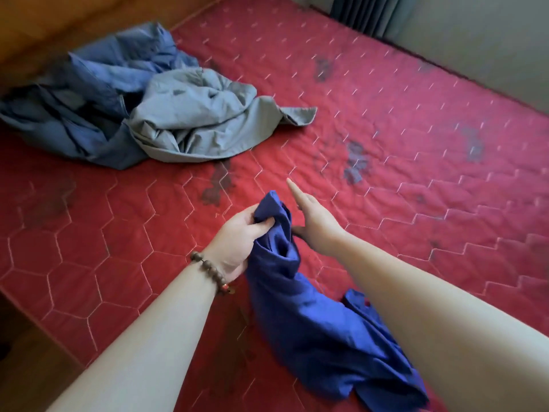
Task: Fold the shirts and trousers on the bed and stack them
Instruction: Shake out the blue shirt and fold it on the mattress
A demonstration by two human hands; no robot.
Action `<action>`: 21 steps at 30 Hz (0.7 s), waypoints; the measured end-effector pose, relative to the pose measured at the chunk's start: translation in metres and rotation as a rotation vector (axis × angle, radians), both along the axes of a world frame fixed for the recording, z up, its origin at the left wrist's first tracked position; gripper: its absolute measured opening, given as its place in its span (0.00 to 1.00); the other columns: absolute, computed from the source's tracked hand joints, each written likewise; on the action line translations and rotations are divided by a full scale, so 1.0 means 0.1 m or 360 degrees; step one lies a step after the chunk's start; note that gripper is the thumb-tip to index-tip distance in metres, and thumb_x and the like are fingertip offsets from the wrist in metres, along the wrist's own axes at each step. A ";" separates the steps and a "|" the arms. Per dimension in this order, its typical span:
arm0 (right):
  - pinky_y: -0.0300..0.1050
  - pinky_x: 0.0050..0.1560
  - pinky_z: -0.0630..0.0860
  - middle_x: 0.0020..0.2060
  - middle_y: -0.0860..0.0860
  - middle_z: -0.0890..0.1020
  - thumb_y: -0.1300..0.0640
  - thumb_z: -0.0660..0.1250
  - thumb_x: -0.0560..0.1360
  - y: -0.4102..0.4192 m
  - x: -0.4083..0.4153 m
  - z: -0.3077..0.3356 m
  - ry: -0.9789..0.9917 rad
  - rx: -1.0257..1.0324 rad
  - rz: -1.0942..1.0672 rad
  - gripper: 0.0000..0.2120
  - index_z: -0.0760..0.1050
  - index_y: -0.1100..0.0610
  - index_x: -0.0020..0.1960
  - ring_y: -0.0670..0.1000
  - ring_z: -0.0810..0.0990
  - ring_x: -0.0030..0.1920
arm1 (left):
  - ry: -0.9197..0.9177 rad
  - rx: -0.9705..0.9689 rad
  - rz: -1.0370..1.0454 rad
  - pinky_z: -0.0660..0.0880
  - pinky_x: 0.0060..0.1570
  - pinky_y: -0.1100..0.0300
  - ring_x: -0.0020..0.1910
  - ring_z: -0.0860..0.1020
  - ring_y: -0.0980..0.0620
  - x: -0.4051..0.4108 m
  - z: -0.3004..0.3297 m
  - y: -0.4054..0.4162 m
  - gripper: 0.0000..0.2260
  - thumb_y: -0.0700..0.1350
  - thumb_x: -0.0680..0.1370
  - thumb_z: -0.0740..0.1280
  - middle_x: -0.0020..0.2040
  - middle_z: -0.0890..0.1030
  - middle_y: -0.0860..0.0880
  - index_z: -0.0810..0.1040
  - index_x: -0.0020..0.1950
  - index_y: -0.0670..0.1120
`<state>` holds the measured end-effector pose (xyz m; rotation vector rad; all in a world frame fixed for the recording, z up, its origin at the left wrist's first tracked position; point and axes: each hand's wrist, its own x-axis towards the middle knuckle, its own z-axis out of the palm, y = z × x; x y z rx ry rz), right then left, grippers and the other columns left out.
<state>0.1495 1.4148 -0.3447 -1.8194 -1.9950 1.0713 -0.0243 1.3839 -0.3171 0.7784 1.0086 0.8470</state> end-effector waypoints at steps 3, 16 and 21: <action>0.44 0.67 0.65 0.72 0.52 0.64 0.58 0.74 0.71 -0.01 0.22 0.92 -0.0007 0.0141 0.0103 0.46 0.49 0.45 0.78 0.52 0.67 0.69 | -0.0101 0.0128 -0.0276 0.77 0.55 0.59 0.52 0.81 0.49 0.08 0.84 0.04 0.13 0.32 0.79 0.59 0.51 0.84 0.44 0.78 0.59 0.39; 0.36 0.36 0.71 0.32 0.52 0.77 0.63 0.70 0.75 -0.60 0.92 3.85 0.0306 0.0387 -0.0269 0.04 0.81 0.61 0.41 0.41 0.71 0.32 | -0.0017 0.0815 -0.0448 0.79 0.47 0.59 0.45 0.81 0.51 0.07 3.78 0.23 0.09 0.34 0.78 0.61 0.46 0.83 0.45 0.79 0.53 0.41; 0.51 0.47 0.72 0.41 0.57 0.79 0.59 0.65 0.78 -0.81 1.15 4.62 0.0773 0.0413 -0.0539 0.10 0.79 0.68 0.51 0.52 0.75 0.42 | 0.0445 0.1295 -0.0378 0.76 0.41 0.60 0.39 0.79 0.54 0.21 4.46 0.30 0.08 0.35 0.80 0.63 0.40 0.82 0.51 0.79 0.46 0.44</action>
